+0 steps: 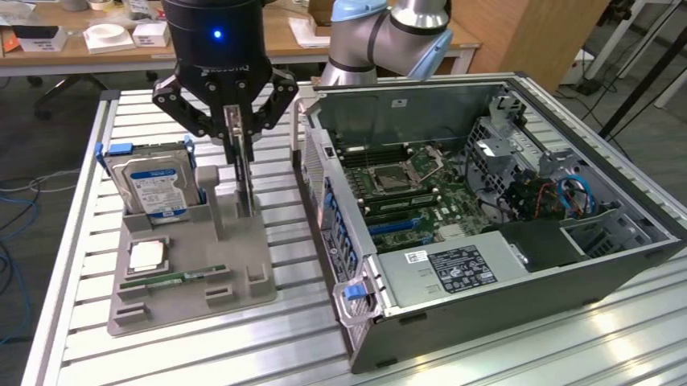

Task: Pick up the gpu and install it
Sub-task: 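Pick up the gpu and move the gpu toward the slot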

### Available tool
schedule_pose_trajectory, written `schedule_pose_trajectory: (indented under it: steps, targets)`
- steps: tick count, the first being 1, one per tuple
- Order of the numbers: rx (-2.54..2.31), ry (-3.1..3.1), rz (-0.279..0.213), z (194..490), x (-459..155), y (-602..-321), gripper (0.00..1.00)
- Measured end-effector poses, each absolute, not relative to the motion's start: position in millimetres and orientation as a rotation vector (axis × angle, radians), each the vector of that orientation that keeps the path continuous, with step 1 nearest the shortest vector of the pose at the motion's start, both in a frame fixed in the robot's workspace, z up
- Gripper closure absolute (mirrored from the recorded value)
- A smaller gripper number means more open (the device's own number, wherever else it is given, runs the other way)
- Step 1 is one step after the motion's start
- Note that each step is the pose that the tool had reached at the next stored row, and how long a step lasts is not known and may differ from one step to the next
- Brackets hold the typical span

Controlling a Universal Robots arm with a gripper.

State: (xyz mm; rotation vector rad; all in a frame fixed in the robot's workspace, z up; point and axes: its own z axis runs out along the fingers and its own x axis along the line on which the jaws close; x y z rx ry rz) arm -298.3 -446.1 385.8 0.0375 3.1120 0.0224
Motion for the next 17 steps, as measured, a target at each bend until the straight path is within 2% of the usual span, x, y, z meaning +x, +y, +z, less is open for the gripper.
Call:
schedule_pose_trajectory:
  steps: [17]
  targets:
    - [0.037,3.112,0.022,392.2,-298.3,-446.1,0.75]
